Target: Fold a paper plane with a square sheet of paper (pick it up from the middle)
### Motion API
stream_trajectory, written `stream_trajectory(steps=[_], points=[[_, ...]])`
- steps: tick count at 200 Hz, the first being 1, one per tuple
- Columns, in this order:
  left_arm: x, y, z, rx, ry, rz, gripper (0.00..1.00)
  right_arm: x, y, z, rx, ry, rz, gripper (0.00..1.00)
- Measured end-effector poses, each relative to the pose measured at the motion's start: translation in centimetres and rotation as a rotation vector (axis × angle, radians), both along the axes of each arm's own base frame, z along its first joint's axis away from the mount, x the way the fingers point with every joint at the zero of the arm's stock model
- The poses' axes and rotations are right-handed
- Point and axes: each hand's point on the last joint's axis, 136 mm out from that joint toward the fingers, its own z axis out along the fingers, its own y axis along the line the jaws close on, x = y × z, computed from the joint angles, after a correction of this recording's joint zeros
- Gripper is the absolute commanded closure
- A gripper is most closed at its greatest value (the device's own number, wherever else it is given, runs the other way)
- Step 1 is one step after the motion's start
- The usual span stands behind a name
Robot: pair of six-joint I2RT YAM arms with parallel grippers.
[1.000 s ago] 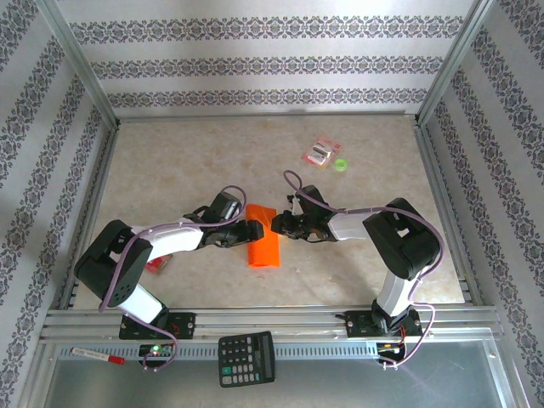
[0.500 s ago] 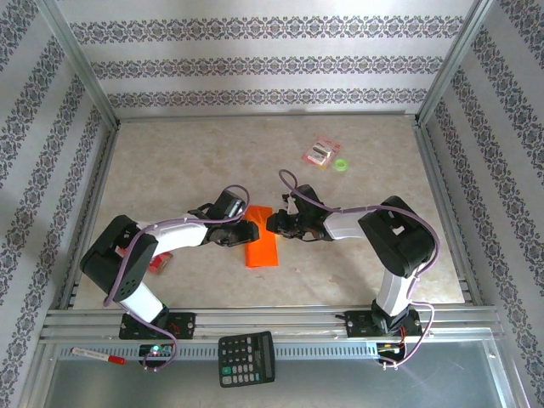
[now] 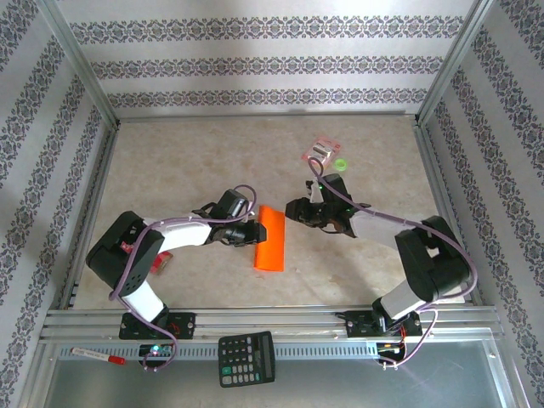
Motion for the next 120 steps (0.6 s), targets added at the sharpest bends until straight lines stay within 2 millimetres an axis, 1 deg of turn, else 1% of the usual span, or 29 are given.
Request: stream_trajectory(steps=[17, 36, 49, 76, 120], points=[[-0.2, -0.1, -0.2, -0.004, 0.012, -0.006, 0.72, -0.7, -0.6, 0.2, -0.030, -0.012, 0.014, 0.57], [-0.3, -0.1, -0.4, -0.006, 0.020, -0.010, 0.74, -1.4, -0.9, 0.0, -0.055, -0.008, 0.026, 0.55], [-0.3, -0.1, -0.4, -0.006, 0.022, -0.009, 0.73, -1.9, -0.8, -0.3, -0.066, -0.001, 0.039, 0.53], [-0.3, -0.1, -0.4, -0.005, 0.021, -0.008, 0.72, -2.9, -0.1, -0.7, -0.081, 0.017, 0.071, 0.52], [0.0, 0.2, -0.6, 0.010, 0.014, 0.008, 0.70, -3.2, 0.0, -1.3, -0.091, 0.030, 0.076, 0.51]])
